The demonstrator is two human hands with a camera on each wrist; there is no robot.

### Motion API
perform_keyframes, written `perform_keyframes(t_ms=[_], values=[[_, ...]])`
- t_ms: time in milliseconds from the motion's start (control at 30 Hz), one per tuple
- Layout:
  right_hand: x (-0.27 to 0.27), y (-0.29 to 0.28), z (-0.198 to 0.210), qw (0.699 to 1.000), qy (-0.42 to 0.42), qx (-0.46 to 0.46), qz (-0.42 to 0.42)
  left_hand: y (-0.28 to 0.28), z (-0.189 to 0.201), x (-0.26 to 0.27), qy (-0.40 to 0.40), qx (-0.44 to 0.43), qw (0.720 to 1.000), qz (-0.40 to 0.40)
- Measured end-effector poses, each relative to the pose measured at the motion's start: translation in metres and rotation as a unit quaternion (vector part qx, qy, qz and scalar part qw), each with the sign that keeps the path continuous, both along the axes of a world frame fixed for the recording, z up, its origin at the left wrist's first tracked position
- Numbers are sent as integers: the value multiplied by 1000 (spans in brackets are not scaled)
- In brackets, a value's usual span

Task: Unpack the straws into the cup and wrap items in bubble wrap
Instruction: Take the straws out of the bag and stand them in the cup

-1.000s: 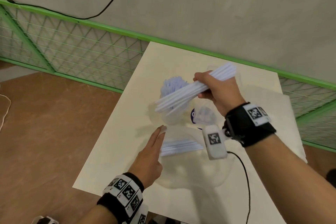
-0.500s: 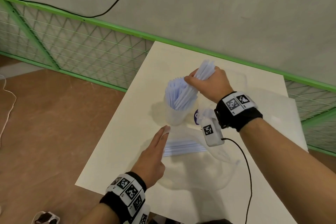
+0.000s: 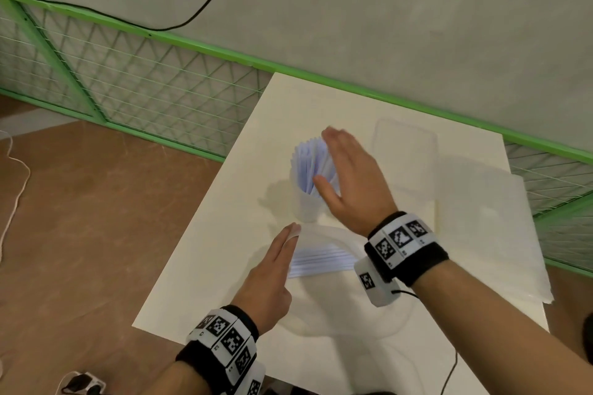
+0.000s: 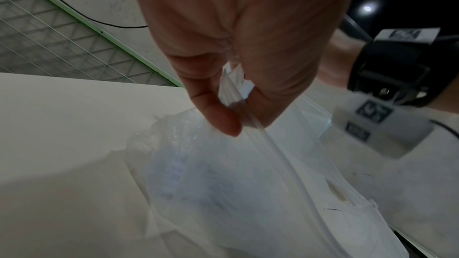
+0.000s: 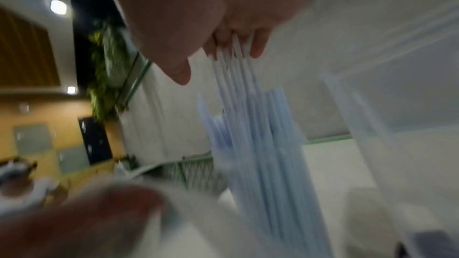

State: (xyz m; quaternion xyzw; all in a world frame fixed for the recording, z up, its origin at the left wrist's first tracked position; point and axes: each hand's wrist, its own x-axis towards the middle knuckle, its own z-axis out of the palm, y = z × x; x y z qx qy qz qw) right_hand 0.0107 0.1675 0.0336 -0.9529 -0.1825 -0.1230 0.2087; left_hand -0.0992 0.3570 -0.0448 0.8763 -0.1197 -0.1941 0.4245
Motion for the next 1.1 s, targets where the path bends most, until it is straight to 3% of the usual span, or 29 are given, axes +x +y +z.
perform_keyframes(t_ms=[100,267,433,600,700,867,1000,1100], values=[[-3,1,-18,996,32,-70,36,-1,1,0,1,-2,1000,-1],[-2,2,-11,999,14,-28,-17,0,2,0,0,-3,1000,0],[-4,6,-21,997,13,-69,12,-1,3,-1,5,1,1000,0],[8,7,-20,1000,-14,4,9,0,4,-2,7,2,1000,-3],[8,9,-27,998,-21,-60,29,-1,6,-2,11,0,1000,-3],[-2,16,-18,1000,6,4,15,1,6,-3,9,2,1000,-2],[-9,22,-33,994,42,-91,37,3,8,-4,6,1,1000,-3],[-4,25,-27,998,26,-62,17,3,8,-5,7,0,1000,-5]])
